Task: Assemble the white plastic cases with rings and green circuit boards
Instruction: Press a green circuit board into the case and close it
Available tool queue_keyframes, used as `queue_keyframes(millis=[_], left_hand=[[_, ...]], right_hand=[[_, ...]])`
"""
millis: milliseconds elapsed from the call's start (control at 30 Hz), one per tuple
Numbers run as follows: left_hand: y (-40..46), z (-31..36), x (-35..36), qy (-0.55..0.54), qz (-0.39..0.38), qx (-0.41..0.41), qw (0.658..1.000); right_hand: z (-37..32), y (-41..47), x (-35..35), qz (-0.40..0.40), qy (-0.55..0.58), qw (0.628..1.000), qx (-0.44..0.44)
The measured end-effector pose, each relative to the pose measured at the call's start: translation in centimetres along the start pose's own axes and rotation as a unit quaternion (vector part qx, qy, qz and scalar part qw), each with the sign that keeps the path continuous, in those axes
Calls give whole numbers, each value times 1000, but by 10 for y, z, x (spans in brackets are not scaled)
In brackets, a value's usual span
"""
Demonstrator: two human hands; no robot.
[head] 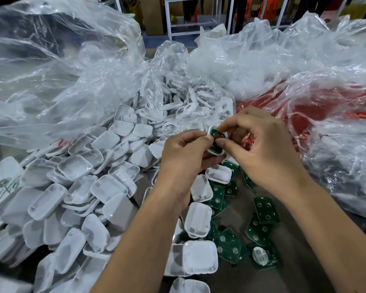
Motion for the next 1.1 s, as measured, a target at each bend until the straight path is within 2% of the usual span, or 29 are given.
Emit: queue_keyframes(millis=[133, 367, 733, 1100], left_hand=[[1, 2, 1, -82, -12, -40, 996], [3, 2, 0, -128, -28, -74, 989], [2, 2, 0, -115, -31, -66, 991], [1, 2, 1, -103, -22, -53, 993]], right_hand=[[-1, 0, 0, 1, -5, 1000, -13], [-3, 1, -1, 13, 2, 1000, -24], [-3, 1, 0, -49, -17, 999, 13], [-4, 1, 2, -46, -25, 998, 18]])
Point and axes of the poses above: each hand's wrist, its own y-axis towards the middle knuckle, its own x-axis out of the palm, z = x × y, the point moved 1 cm from there along y, towards the middle knuckle, and after that the axes turned 12 degrees about y, right-handed, at the moved point
